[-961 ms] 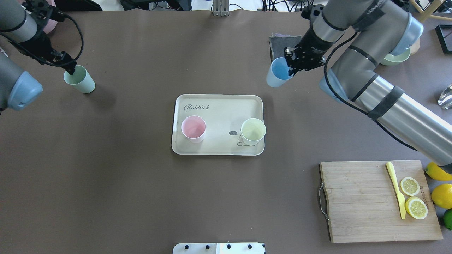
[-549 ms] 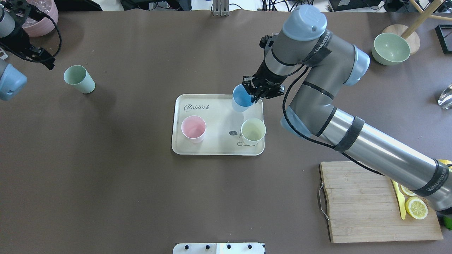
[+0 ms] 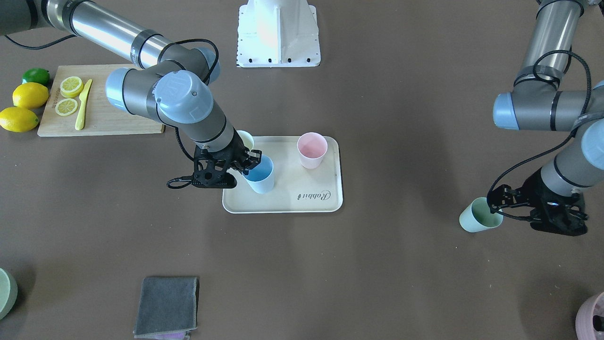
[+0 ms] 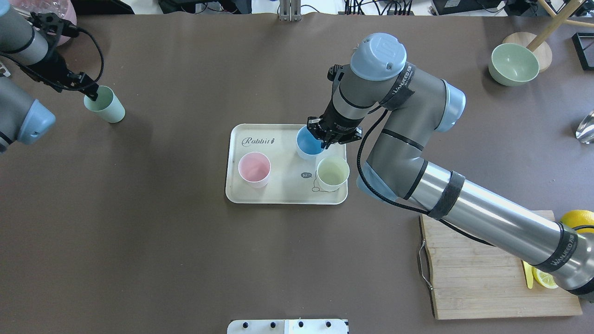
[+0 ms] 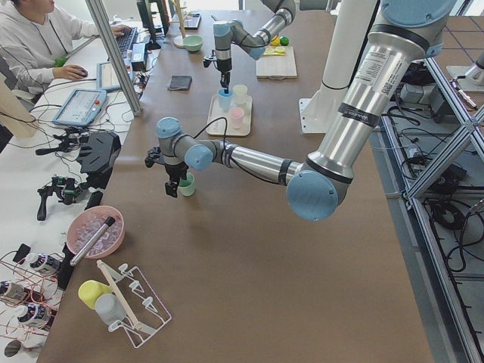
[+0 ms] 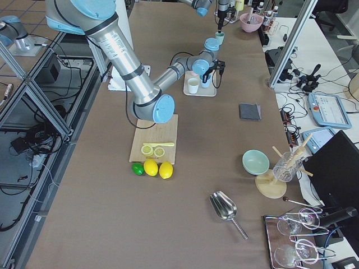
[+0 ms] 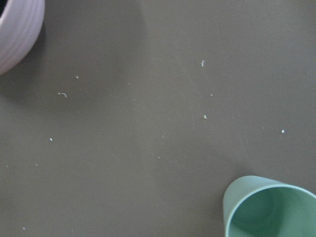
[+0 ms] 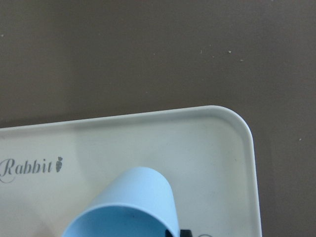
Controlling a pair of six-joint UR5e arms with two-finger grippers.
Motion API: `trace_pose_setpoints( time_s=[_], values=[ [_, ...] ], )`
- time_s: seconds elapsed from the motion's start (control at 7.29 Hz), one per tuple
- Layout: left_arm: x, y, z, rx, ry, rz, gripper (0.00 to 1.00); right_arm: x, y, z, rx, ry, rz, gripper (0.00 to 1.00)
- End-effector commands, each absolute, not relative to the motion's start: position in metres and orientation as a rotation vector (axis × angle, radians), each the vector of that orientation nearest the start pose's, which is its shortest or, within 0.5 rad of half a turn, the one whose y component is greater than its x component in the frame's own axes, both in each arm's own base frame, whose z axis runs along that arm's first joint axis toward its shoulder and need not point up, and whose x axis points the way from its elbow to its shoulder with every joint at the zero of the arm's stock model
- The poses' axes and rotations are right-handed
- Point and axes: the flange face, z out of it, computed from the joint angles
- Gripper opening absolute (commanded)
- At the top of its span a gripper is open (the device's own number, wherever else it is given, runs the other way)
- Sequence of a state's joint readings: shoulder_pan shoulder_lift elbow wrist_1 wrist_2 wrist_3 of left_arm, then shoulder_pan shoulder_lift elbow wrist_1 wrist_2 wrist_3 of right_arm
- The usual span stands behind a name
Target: Place all cups on tray
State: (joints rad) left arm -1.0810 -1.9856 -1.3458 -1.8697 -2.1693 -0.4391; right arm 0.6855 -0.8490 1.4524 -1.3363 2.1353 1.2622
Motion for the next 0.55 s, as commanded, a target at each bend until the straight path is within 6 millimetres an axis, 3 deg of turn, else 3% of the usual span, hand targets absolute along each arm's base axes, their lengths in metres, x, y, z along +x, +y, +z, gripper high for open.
trace_pose_setpoints(
  time_s=[0.0,0.14,0.41],
  values=[
    [0.28,-0.628,0.515,0.155,0.755,0.204,0.36,-0.495,-0.529,0.228,-0.055,-0.998,0.112,1.0],
    [0.281,-0.629,0.51,0.158,0.763,0.215,0.0,-0.475,-0.536,0.218,-0.061,-1.009,0.122,1.0],
    [0.282,-0.642,0.474,0.134,0.812,0.213,0.0,-0.448,-0.539,0.202,-0.052,-1.006,0.139,1.0]
  ],
)
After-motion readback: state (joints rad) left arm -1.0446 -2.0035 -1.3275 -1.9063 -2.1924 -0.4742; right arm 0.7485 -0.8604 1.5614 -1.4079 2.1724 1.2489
